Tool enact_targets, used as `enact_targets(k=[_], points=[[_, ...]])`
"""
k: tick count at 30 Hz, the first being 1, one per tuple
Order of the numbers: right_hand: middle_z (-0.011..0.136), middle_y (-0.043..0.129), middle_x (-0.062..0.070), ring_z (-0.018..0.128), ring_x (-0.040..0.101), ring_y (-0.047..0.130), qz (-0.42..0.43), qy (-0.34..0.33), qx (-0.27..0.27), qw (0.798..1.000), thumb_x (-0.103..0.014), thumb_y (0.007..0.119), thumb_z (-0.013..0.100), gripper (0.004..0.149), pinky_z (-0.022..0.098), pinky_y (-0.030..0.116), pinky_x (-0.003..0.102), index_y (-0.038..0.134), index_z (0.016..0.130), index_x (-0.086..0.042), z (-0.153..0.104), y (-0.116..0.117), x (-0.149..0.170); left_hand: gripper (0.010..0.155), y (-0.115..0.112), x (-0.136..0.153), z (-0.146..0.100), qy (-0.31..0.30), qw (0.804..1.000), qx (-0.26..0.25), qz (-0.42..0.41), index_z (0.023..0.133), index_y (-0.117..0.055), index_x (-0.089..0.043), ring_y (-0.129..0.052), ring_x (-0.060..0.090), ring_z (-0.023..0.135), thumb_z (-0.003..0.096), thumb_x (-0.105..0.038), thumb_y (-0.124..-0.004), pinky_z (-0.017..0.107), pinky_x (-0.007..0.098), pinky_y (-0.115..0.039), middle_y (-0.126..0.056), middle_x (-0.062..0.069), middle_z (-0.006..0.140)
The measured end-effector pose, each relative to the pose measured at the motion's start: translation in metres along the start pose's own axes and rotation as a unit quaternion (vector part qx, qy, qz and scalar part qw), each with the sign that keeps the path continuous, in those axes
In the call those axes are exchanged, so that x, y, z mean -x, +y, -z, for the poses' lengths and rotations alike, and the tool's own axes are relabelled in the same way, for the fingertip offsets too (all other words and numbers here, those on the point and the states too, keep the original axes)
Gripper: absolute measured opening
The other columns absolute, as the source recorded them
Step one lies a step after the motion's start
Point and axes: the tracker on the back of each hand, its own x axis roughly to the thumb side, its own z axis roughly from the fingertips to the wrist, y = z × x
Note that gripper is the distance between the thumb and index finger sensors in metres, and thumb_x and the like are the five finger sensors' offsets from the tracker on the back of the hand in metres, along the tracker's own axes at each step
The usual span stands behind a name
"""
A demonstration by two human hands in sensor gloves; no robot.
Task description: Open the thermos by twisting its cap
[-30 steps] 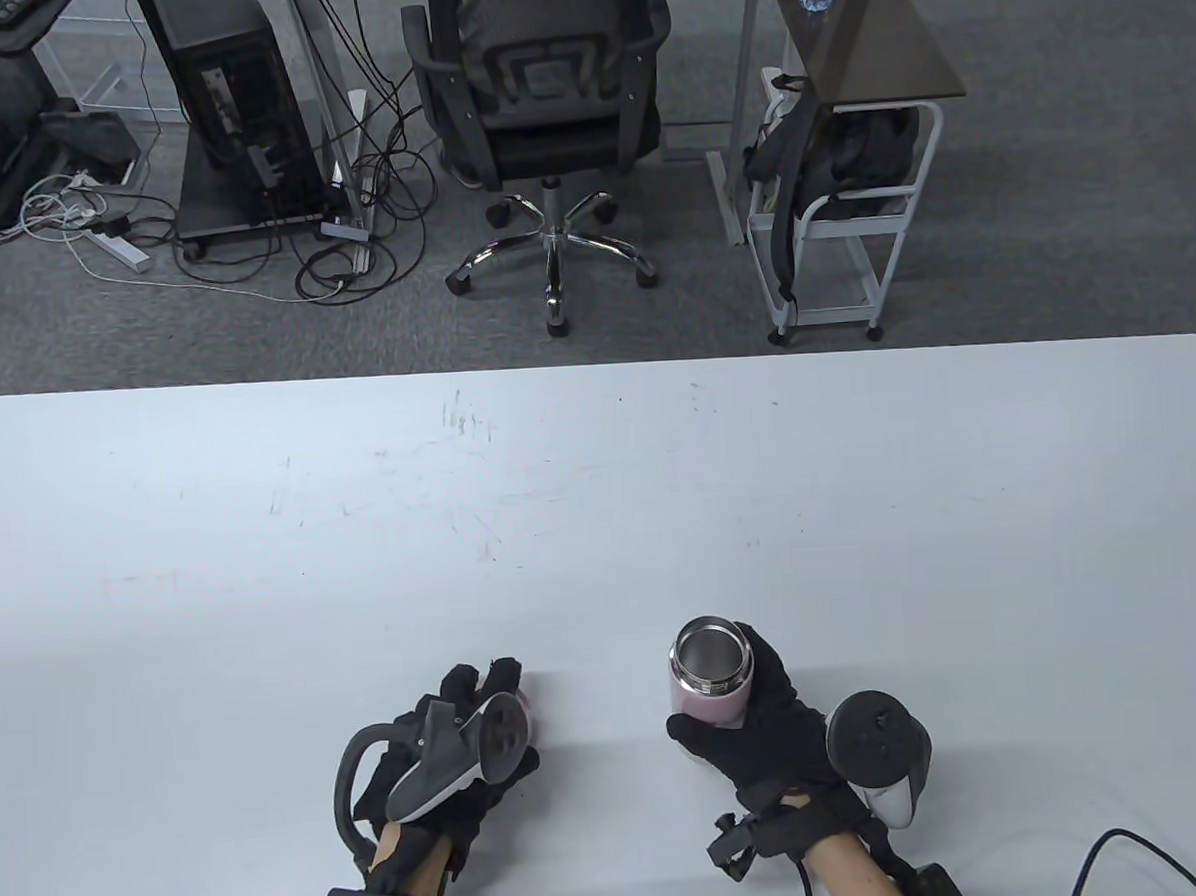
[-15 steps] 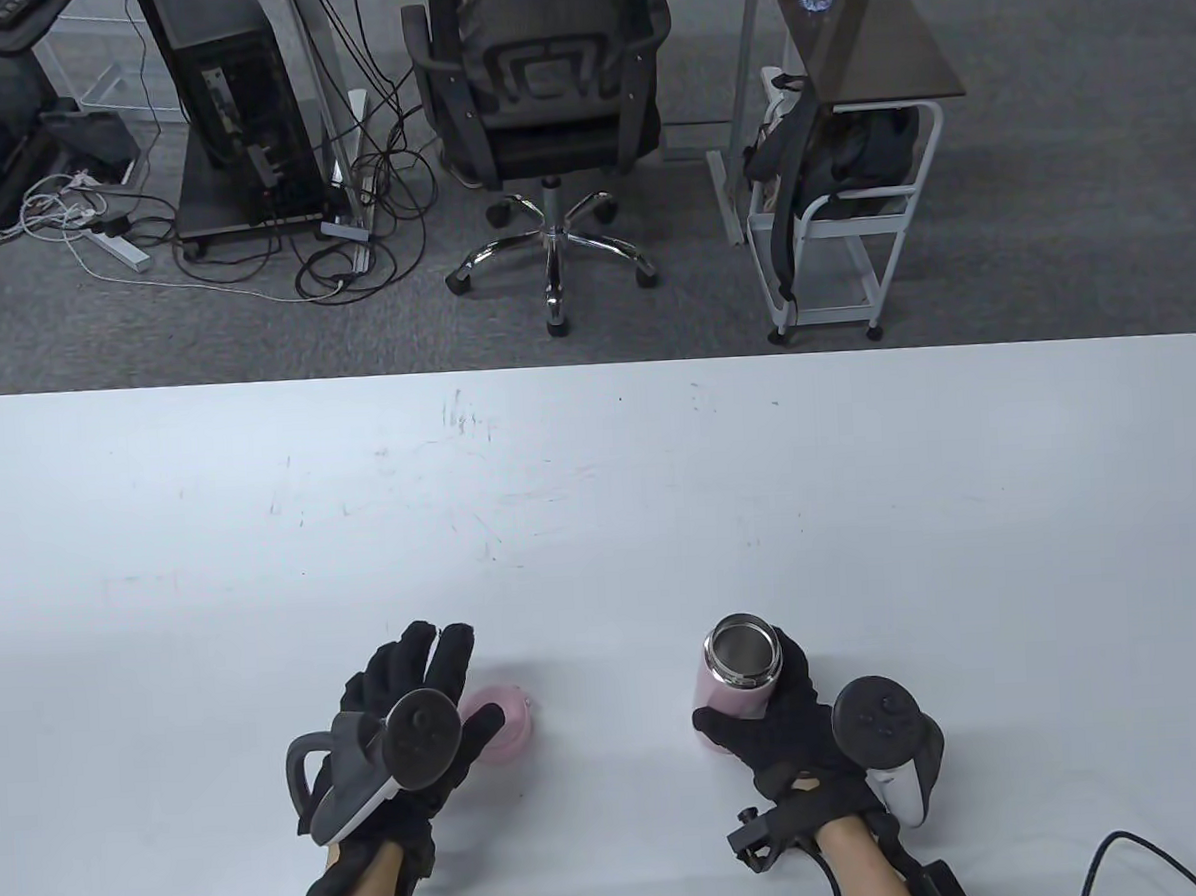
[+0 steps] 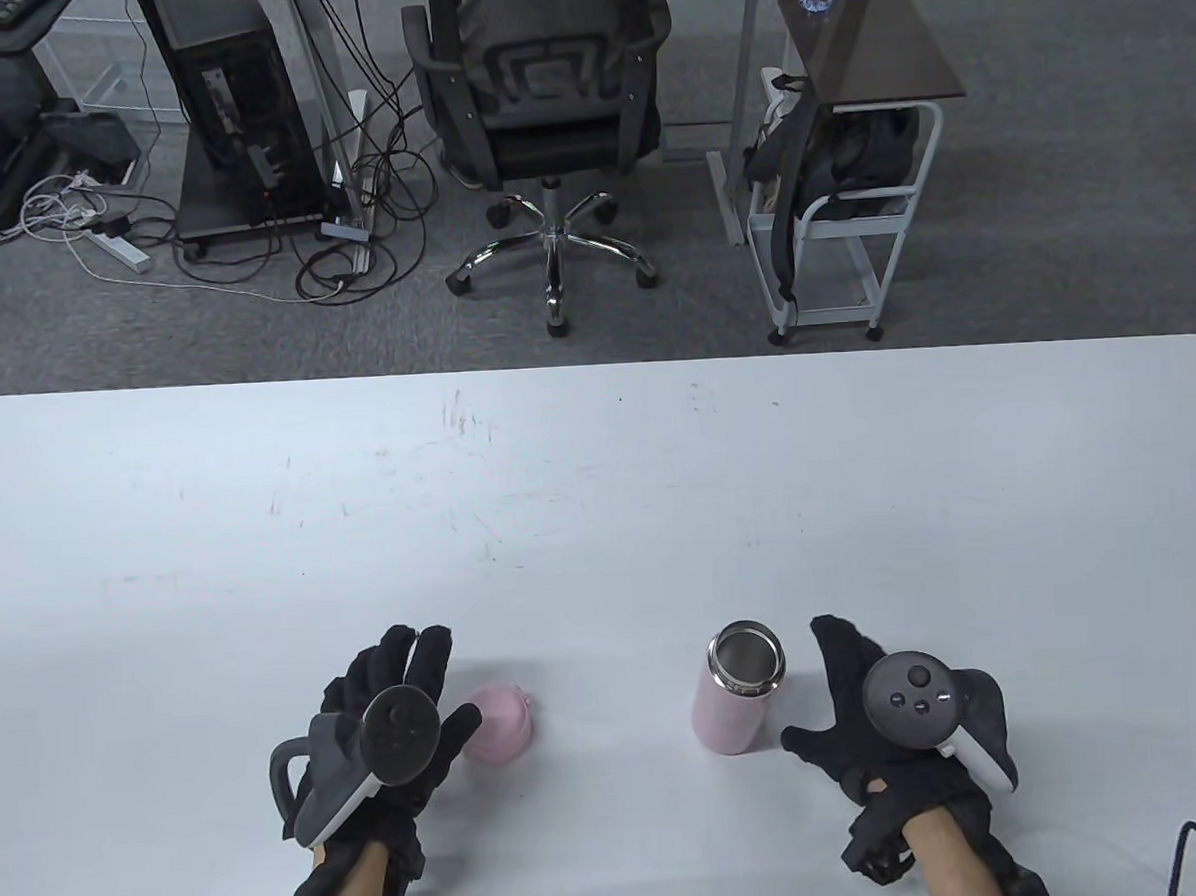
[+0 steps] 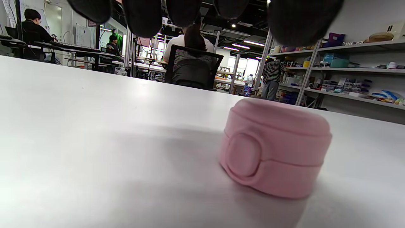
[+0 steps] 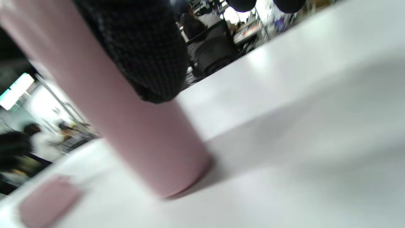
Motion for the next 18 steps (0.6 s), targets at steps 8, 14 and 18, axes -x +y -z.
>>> enact_targets(k=[8,14,18], points=[[0.114,0.021,0.026,0.1,0.059,0.03,-0.103,-0.037,0.02,0.994,-0.054,0.079,0.051,0.092,0.06,0.023,0.085,0.021,0.11,-0.015,0.013,0.004,0.001,0.08,0.002,0.007,-0.002,0.025,1.0,-0.015,0.004,0.113,-0.04,-0.034,-0.046,0.042,0.114,0.0453,-0.055,-0.076,0.08,0.073,-0.042,-0.039,0.005,0.123],[0.114,0.022,0.026,0.1,0.059,0.031,-0.076,-0.061,-0.007,0.995,-0.053,0.075,0.055,0.084,0.06,0.024,0.084,0.025,0.11,-0.015,0.013,0.009,0.002,0.079,0.004,0.008,-0.001,0.035,0.999,-0.017,0.009,0.113,-0.04,-0.035,-0.048,0.041,0.114,0.0452,-0.056,-0.075,0.08,0.073,-0.042,-0.041,0.005,0.123],[0.114,0.022,0.026,0.1,0.058,0.032,-0.076,-0.072,-0.011,0.994,-0.052,0.073,0.059,0.079,0.061,0.024,0.084,0.025,0.109,-0.015,0.013,0.01,-0.002,0.079,0.003,0.009,0.0,0.041,0.999,-0.01,0.007,0.113,-0.04,-0.035,-0.047,0.041,0.114,0.0453,-0.056,-0.075,0.08,0.072,-0.042,-0.041,0.004,0.123]])
